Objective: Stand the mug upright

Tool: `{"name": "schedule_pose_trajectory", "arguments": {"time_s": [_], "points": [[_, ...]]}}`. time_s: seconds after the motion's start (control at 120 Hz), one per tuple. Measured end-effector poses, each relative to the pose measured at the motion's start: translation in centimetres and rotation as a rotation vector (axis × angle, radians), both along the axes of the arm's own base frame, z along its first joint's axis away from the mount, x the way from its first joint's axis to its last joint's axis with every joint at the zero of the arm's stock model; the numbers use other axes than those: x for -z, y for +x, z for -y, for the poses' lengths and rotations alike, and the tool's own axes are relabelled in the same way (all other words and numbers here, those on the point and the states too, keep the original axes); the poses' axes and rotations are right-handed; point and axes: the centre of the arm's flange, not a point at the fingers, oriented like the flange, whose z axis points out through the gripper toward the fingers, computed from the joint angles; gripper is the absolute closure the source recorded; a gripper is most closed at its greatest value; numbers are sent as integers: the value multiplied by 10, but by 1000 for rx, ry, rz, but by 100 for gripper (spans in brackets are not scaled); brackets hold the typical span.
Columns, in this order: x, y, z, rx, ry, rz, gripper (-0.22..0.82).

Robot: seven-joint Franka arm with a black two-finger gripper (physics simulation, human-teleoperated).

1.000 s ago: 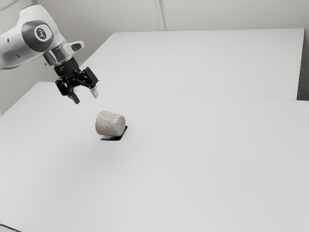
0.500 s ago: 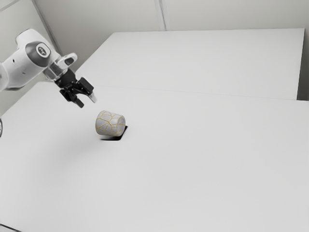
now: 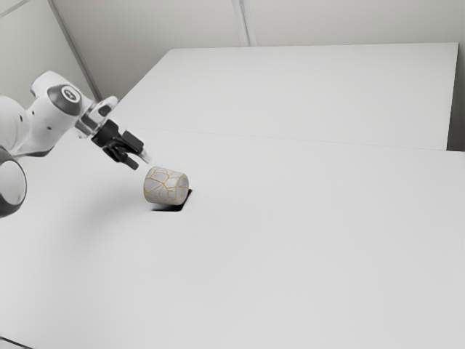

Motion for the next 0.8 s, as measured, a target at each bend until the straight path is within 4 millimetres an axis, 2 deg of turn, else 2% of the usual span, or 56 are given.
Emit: {"name": "schedule_pose_trajectory", "arguments": {"time_s": [0.233, 0.633, 0.8], "points": [[24, -6, -14, -2, -54, -27, 0], [54, -8, 0, -17, -226, -83, 0], [58, -8, 8, -18, -290, -92, 0]]}}
